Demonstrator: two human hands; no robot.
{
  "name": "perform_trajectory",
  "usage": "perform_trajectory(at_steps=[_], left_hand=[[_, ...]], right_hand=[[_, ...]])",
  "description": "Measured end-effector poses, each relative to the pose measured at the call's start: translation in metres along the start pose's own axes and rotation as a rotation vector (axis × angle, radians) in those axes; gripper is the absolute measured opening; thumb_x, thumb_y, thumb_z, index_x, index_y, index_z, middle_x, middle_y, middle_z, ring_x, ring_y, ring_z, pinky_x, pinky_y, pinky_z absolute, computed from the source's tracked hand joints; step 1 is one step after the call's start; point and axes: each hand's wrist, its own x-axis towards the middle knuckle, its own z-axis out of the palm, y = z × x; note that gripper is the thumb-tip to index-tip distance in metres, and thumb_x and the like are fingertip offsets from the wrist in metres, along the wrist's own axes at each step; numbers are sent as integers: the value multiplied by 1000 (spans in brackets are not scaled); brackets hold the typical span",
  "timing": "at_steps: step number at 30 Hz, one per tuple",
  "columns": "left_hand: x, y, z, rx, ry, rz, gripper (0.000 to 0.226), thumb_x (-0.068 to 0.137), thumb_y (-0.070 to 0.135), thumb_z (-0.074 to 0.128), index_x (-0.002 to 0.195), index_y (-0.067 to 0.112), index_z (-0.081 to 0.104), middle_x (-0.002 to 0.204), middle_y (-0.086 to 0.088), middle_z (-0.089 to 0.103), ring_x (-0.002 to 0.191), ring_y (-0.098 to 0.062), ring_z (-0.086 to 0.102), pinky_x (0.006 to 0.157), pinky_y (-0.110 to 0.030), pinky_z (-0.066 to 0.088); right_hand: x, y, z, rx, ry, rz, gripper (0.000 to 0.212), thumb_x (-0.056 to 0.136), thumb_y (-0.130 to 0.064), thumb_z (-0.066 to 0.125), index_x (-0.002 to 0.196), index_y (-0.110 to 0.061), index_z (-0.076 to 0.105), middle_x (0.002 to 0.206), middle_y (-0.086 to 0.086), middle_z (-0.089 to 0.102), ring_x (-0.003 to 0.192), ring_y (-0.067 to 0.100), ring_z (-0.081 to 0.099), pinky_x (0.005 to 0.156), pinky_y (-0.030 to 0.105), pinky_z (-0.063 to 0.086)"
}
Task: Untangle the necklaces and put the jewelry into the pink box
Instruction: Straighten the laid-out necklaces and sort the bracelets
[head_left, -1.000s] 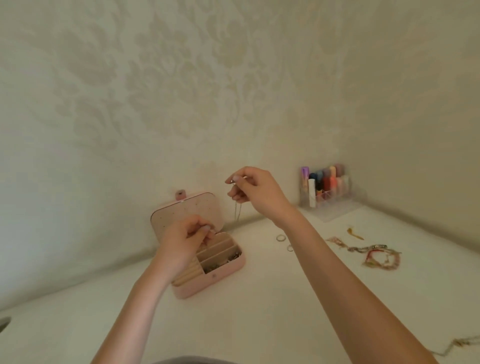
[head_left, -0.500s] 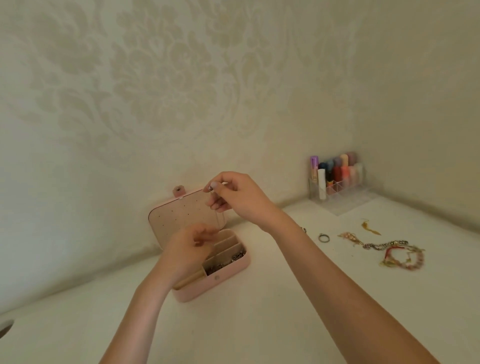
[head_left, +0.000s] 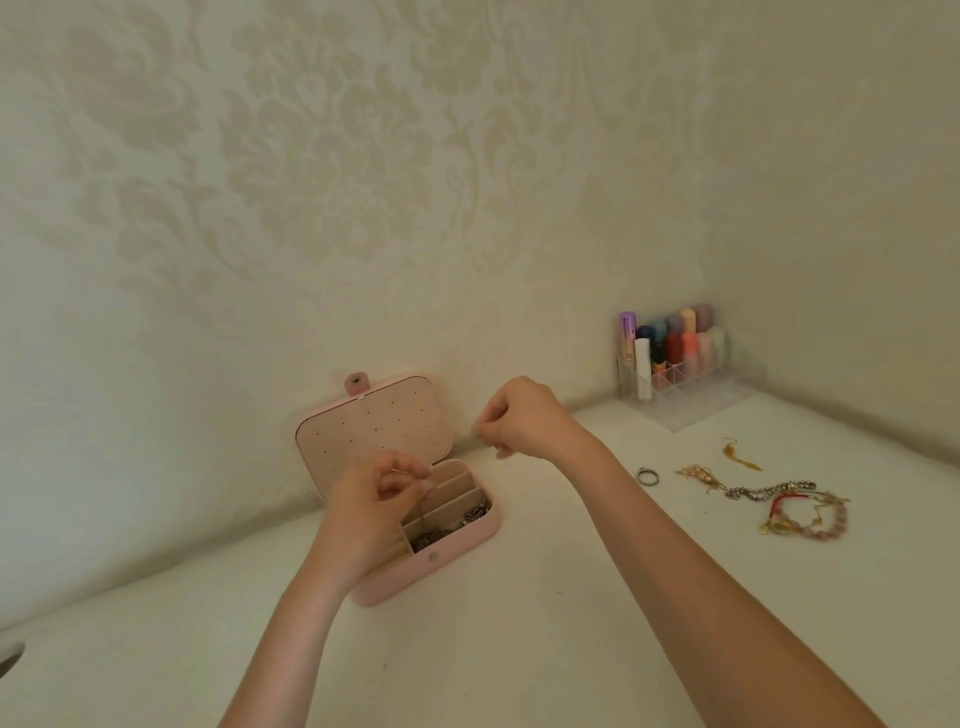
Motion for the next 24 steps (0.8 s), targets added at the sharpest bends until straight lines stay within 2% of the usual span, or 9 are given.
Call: perform_trajectory(at_steps=[2, 6, 12, 14, 15, 17, 19, 21, 24], left_hand=[[-2, -5, 3, 99, 2, 2, 15, 80, 12, 72, 72, 24, 67, 63, 5, 70, 53, 3, 56, 63, -23, 42], [-6, -14, 4, 241, -15, -3, 23, 77, 13, 73, 64, 32, 68, 60, 11, 68, 53, 1, 56, 58, -23, 41], [-7, -18, 1, 262, -20, -13, 28, 75, 13, 75, 59, 35, 67, 58, 14, 67, 52, 3, 55, 52, -13, 38], [-7, -17, 1, 265, -32, -14, 29, 75, 11, 75, 59, 34, 67, 60, 12, 68, 54, 2, 57, 52, -10, 38], [-7, -18, 1, 271, -40, -16, 31, 75, 10, 76, 59, 34, 67, 62, 10, 69, 54, 1, 57, 53, -11, 40], [-6, -19, 0, 278, -64, -15, 31, 75, 10, 76, 61, 36, 67, 68, 8, 71, 55, 0, 58, 56, -13, 42], [-8, -17, 0, 300, -80, -11, 31, 76, 12, 76, 68, 40, 66, 76, 6, 72, 65, -4, 62, 63, -17, 46], [-9, -17, 1, 309, -89, 4, 33, 76, 13, 75, 73, 44, 65, 82, 5, 72, 75, -9, 65, 72, -25, 51], [-10, -17, 4, 336, -73, 10, 38, 75, 18, 75, 68, 53, 63, 83, 13, 71, 84, -10, 66, 82, -37, 52]], right_hand=[[-1, 1, 5, -79, -46, 49, 11, 79, -4, 63, 71, -4, 71, 61, 8, 66, 53, 17, 62, 54, 18, 51], [-1, 4, 19, -113, -139, 86, 15, 77, -1, 64, 87, 5, 73, 78, 19, 73, 60, 20, 65, 75, 35, 60], [-1, 7, 31, -169, -196, 82, 17, 76, -7, 69, 89, 4, 73, 79, 18, 73, 59, 18, 62, 75, 38, 59], [-3, 6, 31, -190, -199, 78, 19, 76, -12, 74, 88, 2, 74, 79, 16, 72, 60, 18, 59, 69, 32, 59], [-5, 5, 30, -205, -196, 70, 18, 76, -14, 75, 88, 0, 73, 73, 12, 70, 55, 16, 56, 60, 28, 56], [-7, 4, 27, -220, -167, 46, 8, 77, -14, 75, 81, -8, 70, 60, 0, 56, 48, 9, 45, 46, 17, 40], [-9, 5, 23, -203, -130, 19, 20, 79, -12, 74, 68, -19, 59, 58, -7, 47, 48, 3, 40, 42, 12, 30], [-10, 6, 18, -175, -99, -4, 31, 79, -11, 74, 61, -24, 52, 58, -8, 47, 49, 1, 41, 41, 10, 29], [-19, 7, 10, -136, -57, -15, 27, 79, -12, 73, 63, -22, 55, 59, -8, 50, 51, 2, 46, 40, 9, 31]])
